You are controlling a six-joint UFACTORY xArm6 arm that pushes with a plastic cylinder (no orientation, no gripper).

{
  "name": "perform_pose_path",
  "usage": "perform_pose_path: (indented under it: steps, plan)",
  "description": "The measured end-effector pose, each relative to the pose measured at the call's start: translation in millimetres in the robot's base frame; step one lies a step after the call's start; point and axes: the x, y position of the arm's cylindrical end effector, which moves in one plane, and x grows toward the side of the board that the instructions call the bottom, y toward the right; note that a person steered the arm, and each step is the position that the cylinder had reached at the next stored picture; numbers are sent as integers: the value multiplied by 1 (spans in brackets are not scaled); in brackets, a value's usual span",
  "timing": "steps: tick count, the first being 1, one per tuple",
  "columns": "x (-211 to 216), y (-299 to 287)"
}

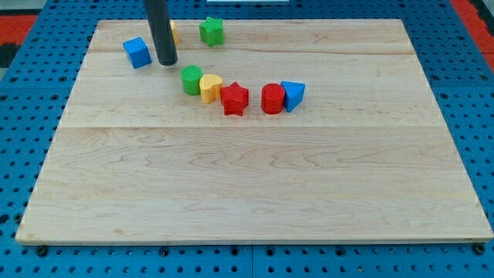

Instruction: Place the blue cube to the top left

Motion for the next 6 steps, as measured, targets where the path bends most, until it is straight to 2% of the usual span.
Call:
perform_pose_path:
  steps: [2, 4, 5, 6]
  plan:
    - [-46, -75]
    - [-51, -66]
    - [-17, -47]
    - [-29, -94]
